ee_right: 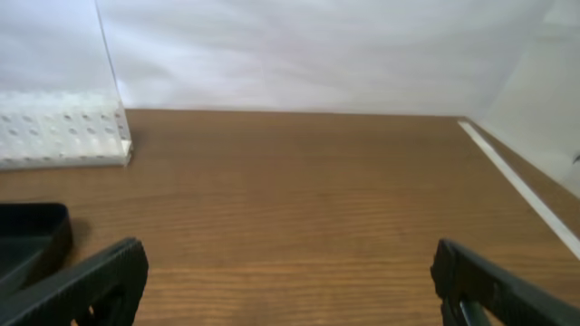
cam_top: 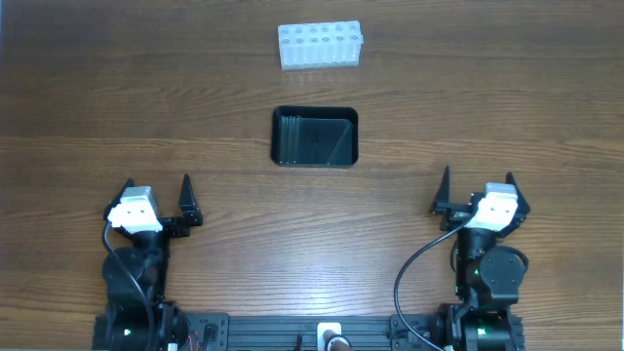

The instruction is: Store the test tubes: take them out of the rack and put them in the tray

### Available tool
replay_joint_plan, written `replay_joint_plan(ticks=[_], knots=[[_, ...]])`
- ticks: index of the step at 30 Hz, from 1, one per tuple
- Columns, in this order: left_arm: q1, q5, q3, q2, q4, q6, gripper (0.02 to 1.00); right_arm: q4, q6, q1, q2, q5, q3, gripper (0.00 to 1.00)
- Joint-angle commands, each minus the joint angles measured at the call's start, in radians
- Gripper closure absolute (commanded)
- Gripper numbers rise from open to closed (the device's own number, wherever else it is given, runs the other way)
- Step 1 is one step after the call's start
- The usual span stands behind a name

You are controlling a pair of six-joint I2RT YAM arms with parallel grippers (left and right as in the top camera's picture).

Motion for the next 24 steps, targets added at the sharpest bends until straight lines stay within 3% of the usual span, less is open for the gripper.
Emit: replay_joint_plan(ticks=[1,10,24], knots=[[0.005,0.010,-0.005,-0.003,0.001,0.018,0.020,0.042,-0.002,0.049,-0.010,0.035,-0.049,0.007],[0.005,0.010,-0.005,-0.003,0.001,0.018,0.020,-0.077,0.015,0.040,-0.139,0.059,-0.083,0.009],[0.005,0.010,-0.005,-0.003,0.001,0.018,0.018,-0.082,0.014,0.020,-0.152,0.036,-0.083,0.007]])
